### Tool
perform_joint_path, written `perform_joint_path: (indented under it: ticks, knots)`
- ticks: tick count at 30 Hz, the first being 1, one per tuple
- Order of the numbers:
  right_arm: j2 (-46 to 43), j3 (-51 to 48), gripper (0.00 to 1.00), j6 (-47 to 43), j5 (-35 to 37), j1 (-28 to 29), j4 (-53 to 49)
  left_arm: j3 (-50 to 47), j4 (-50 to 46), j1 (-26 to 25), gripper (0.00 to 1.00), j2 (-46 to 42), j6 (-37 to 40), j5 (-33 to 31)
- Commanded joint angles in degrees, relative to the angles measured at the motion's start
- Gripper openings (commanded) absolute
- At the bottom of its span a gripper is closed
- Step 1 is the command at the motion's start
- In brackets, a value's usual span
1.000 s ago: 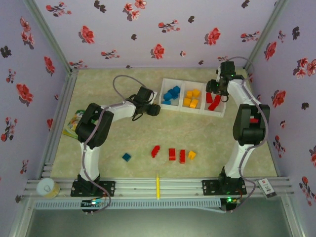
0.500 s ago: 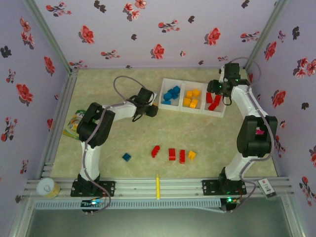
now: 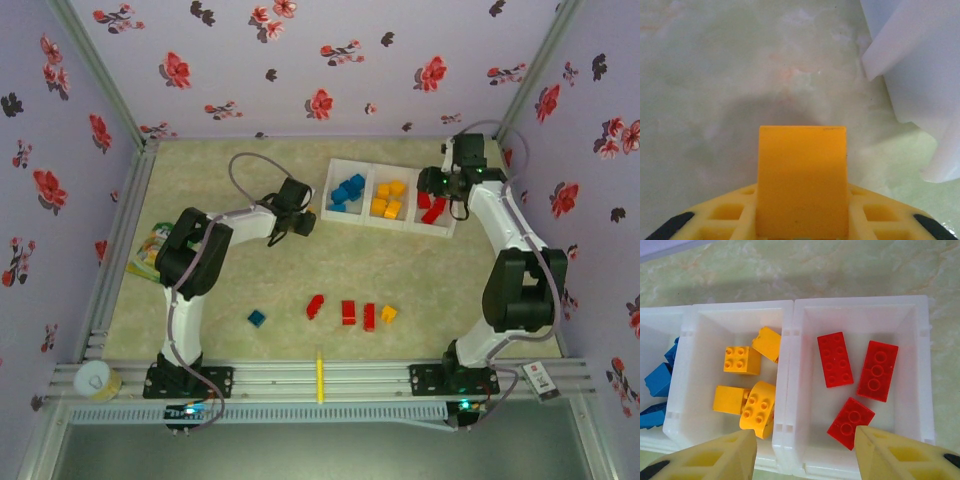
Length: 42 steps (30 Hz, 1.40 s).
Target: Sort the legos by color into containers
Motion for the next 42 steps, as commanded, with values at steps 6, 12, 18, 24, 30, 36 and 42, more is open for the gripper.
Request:
perform_joint_path:
  ticks: [6, 12, 18, 24, 30, 36, 42]
  knots:
    - [-3.92, -1.81, 0.55, 1.53, 0.63, 1.14, 0.88, -0.38, -4.49, 0.35, 0.31, -7.34, 2.01, -2.36]
    - [-5.12, -2.59, 0.55, 1.62, 1.0, 1.42, 0.59, 0.37, -7.14, 0.34, 0.31, -10.52, 3.04, -2.68]
    - [-7.39, -4.08, 0.55, 2.19, 2.46, 1.56, 0.47, 2.37, -9.77, -0.77, 0.3, -13.01, 3.81, -1.77]
    - [-9.41, -6.73, 0.54, 3.88, 3.02, 1.6, 0.33, 6.29, -11.7, -3.95, 0.3, -13.61, 4.03, -0.7]
    - [-12.81, -11.28, 0.54, 5.55, 3.38, 1.6, 0.51, 12.14, -12.93, -6.91, 0.29, -11.32, 4.14, 1.65]
    - [-18.21, -16.46, 0.54, 7.22, 4.23, 1.69, 0.14, 19.54, -12.78, -9.75, 0.29, -5.97, 3.49, 3.74]
    - [-23.27, -20.37, 0.54, 8.33, 4.04, 2.3, -2.48, 28.34, -11.71, -11.96, 0.29, 1.81, 1.67, 6.67]
